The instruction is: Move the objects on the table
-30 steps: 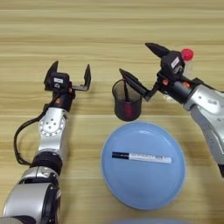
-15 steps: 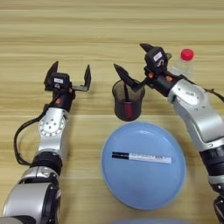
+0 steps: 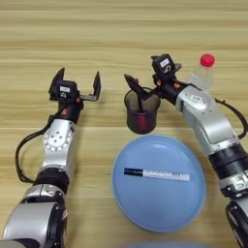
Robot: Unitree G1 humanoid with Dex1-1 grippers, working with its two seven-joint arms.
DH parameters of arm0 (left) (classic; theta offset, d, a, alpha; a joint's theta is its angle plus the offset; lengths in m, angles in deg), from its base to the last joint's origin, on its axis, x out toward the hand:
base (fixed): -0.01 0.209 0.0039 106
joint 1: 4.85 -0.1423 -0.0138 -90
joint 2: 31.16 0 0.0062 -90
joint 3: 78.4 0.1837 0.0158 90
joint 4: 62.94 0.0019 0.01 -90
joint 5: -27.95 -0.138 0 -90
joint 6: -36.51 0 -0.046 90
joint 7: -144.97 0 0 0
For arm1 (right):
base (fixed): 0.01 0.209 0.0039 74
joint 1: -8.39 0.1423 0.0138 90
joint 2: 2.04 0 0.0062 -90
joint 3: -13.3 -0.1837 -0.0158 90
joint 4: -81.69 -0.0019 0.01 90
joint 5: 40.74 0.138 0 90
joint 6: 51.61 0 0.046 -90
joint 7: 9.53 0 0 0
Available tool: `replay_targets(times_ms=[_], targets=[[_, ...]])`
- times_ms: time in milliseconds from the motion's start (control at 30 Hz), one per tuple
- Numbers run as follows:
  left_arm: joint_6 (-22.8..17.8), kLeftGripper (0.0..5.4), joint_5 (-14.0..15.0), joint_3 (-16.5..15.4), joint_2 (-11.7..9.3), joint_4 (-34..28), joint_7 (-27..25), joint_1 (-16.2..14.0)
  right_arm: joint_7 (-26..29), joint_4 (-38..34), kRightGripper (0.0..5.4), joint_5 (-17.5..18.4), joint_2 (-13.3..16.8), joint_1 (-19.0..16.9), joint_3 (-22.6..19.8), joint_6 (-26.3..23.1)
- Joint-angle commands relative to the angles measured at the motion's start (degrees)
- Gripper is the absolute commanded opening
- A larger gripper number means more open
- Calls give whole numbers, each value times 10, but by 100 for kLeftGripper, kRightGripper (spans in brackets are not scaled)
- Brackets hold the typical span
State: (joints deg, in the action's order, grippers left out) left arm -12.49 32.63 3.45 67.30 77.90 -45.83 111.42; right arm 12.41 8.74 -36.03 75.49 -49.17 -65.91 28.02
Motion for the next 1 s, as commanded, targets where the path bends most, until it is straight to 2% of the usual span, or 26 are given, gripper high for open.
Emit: replay_targets(times_ms=[33,133,267,1000], targets=[[1,540,-2,2,-1,1,-2,5,5,24,538,-4,-5,21,-5,8],[1,540,-2,2,-1,1,-2,5,9,36,538,-3,-7,23,-5,12],[1,540,-2,2,0,1,-1,5,13,48,505,-3,-10,24,-6,15],[2,540,-2,3,1,1,-1,5,41,54,248,2,-17,17,-3,-1]])
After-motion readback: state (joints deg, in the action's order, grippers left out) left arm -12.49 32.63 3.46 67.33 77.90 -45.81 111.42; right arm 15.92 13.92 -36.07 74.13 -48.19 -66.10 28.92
